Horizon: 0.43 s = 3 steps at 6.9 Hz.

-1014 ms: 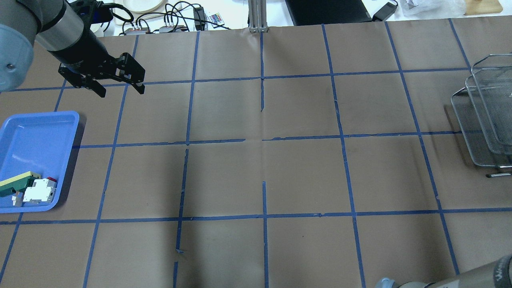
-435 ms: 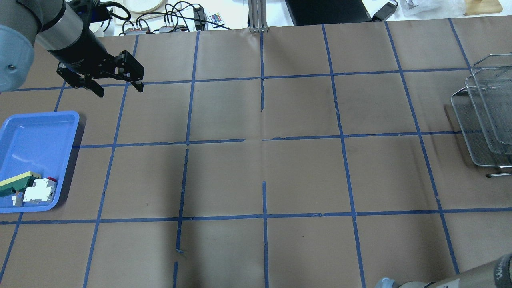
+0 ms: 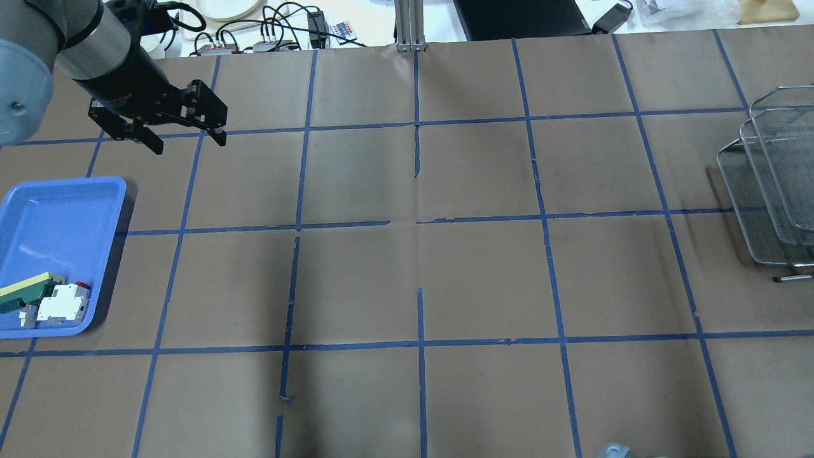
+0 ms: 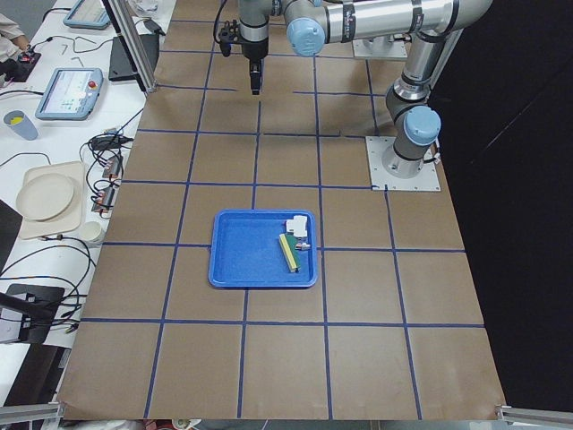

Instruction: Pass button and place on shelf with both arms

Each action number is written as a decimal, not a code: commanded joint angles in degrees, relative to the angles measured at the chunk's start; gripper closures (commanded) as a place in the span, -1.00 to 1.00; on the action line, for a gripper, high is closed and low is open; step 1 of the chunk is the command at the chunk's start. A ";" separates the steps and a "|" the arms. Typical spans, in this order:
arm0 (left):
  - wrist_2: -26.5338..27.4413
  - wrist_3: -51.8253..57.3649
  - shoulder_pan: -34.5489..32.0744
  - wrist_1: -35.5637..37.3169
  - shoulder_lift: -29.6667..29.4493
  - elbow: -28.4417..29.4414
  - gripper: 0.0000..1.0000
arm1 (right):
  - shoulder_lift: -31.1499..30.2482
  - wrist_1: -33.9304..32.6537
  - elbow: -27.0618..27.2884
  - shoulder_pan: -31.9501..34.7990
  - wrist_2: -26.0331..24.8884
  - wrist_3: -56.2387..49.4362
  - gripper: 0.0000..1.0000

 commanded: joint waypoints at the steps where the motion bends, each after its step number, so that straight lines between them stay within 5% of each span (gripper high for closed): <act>1: 0.02 -0.05 0.02 -0.03 0.16 0.11 -1.00 | -6.87 9.07 1.02 6.31 10.29 13.41 -1.00; 3: -0.16 -0.57 0.02 -0.03 0.16 -0.24 -1.00 | -9.51 9.88 2.33 21.66 9.71 30.43 -1.00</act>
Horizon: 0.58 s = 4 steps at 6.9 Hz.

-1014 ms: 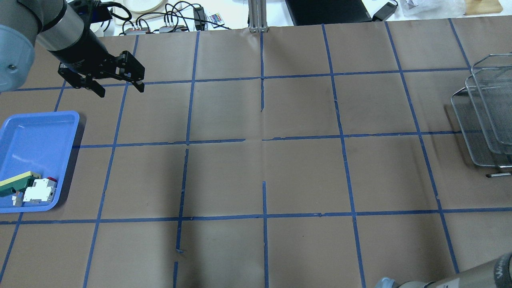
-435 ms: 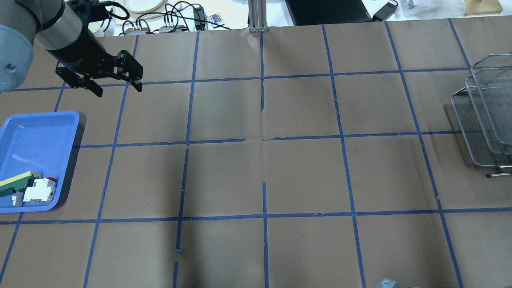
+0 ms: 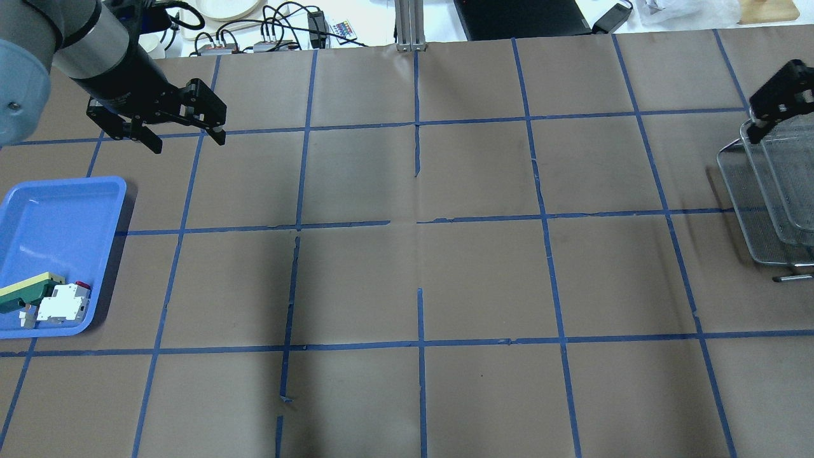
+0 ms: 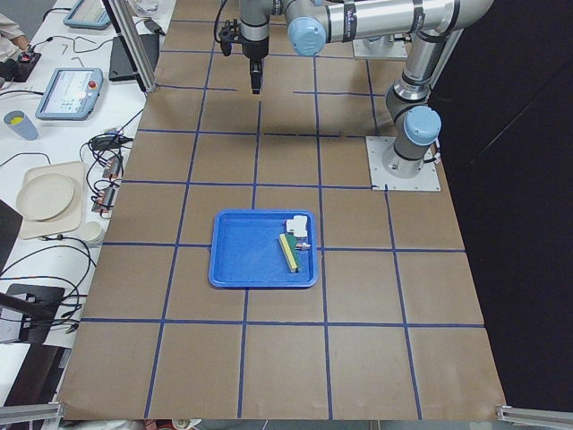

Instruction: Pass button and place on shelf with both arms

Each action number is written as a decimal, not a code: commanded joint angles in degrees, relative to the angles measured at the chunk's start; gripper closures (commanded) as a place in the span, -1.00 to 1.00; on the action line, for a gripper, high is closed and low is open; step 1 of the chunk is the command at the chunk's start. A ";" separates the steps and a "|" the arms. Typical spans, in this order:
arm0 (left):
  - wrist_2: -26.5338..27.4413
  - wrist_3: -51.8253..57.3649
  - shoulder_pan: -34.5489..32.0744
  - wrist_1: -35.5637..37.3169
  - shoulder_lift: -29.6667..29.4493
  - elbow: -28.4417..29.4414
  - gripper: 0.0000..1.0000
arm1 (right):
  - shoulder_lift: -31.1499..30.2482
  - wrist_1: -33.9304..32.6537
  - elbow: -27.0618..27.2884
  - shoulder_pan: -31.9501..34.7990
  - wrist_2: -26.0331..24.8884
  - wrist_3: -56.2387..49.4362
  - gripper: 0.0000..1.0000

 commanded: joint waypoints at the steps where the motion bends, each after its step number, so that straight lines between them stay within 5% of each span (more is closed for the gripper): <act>1: 0.08 -0.27 0.00 -0.09 0.72 0.23 -1.00 | -2.73 0.61 2.09 16.63 0.16 15.92 -1.00; 4: 0.17 -2.18 0.00 -0.79 1.24 0.32 -1.00 | -6.51 -1.05 8.23 21.27 -1.86 21.23 -1.00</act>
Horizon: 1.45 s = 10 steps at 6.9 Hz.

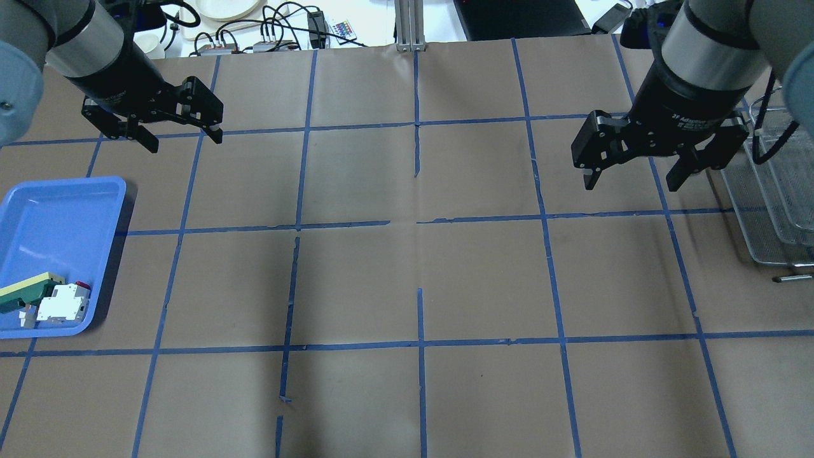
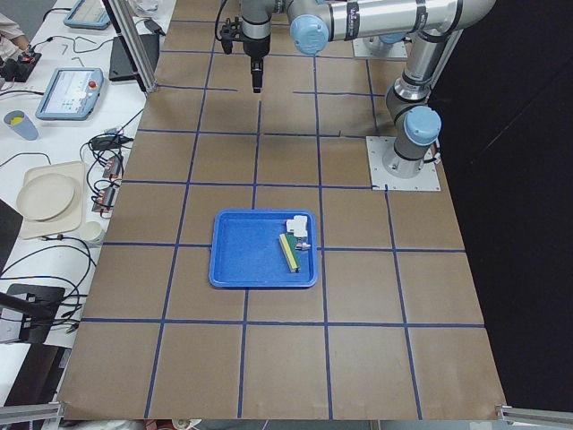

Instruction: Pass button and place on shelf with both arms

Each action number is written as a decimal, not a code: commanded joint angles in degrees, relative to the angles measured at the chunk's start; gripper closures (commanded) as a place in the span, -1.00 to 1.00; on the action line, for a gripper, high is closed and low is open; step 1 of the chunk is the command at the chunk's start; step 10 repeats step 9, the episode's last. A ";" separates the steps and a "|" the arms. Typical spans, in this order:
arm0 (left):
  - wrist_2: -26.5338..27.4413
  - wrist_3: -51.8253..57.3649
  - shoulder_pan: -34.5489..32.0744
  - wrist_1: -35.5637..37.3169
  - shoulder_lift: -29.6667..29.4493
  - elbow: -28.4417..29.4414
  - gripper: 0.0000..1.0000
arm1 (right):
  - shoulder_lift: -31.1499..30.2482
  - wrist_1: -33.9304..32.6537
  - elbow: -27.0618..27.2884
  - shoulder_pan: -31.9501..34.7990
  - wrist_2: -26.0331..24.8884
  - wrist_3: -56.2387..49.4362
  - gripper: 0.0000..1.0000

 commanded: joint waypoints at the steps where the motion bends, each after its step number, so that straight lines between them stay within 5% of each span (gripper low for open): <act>1: -0.04 -3.21 -0.29 -0.36 -0.02 0.33 -1.00 | -1.76 -1.00 2.67 0.96 -0.36 1.85 -1.00; 3: -0.30 -3.84 -3.60 -0.54 -0.04 2.09 -1.00 | -1.59 -4.83 2.76 0.96 0.09 1.23 -0.99; 5: 5.04 -3.84 -8.37 -1.15 0.32 3.49 -1.00 | -1.59 -5.83 4.51 0.87 0.00 1.06 -1.00; 6: 0.62 -3.84 -7.51 -2.81 0.50 4.63 -1.00 | -1.67 -5.92 4.69 0.78 0.09 1.06 -0.99; 10: 1.10 -3.84 -6.71 -3.00 -0.20 5.17 -1.00 | -2.02 -5.83 4.70 0.43 0.35 1.23 -1.00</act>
